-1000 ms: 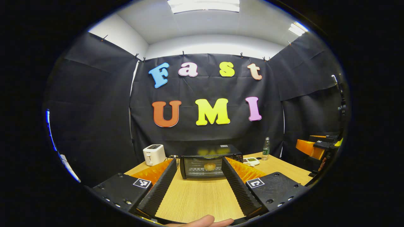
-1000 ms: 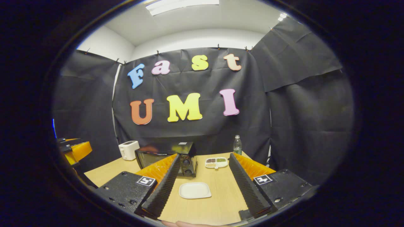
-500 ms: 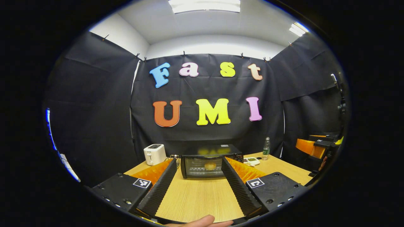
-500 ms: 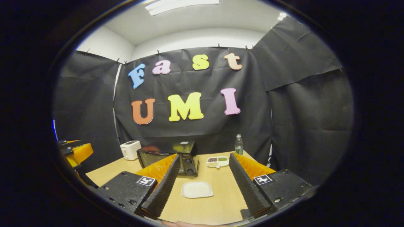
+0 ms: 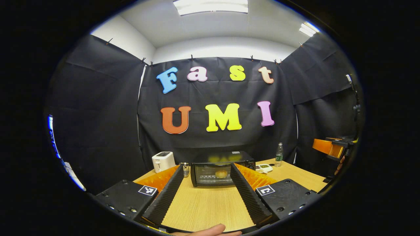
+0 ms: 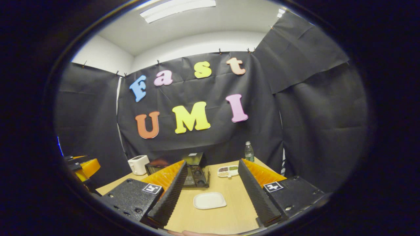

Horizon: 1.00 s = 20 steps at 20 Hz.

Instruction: Open the electric oven with the left hand, put the food in, and close the electric oven.

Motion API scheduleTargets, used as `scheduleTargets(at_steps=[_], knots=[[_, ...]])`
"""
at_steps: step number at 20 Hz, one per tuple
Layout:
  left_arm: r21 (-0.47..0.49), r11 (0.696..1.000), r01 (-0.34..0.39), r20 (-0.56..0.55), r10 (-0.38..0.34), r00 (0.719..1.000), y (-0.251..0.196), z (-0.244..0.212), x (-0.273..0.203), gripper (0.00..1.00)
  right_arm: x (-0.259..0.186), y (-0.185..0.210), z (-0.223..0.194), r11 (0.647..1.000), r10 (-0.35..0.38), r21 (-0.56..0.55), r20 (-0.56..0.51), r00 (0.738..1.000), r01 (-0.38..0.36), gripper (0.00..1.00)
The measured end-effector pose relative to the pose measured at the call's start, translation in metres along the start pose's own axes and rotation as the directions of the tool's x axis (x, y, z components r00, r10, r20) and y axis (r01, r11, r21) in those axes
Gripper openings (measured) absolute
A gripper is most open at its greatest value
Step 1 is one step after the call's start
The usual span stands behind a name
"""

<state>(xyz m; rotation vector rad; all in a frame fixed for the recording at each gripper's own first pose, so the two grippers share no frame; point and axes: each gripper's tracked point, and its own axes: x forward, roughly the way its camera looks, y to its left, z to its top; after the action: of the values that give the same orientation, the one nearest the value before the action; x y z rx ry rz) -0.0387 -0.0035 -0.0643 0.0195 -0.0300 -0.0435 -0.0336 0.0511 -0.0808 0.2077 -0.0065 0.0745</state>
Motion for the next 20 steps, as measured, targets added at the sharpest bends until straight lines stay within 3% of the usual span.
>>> scheduleTargets(at_steps=[19, 20], knots=[[0.072, 0.997, 0.022, 0.001, -0.022, 1.000, -0.031, 0.000, 0.008, 0.95, 0.004, -0.012, -0.015, 0.999, 0.028, -0.035, -0.050, 0.998, -0.030, 0.92], [0.068, 0.997, 0.023, 0.000, -0.023, 1.000, -0.034, 0.000, 0.009, 1.00, 0.006, -0.014, -0.015, 0.999, 0.029, -0.042, -0.048, 0.998, -0.031, 0.92]])
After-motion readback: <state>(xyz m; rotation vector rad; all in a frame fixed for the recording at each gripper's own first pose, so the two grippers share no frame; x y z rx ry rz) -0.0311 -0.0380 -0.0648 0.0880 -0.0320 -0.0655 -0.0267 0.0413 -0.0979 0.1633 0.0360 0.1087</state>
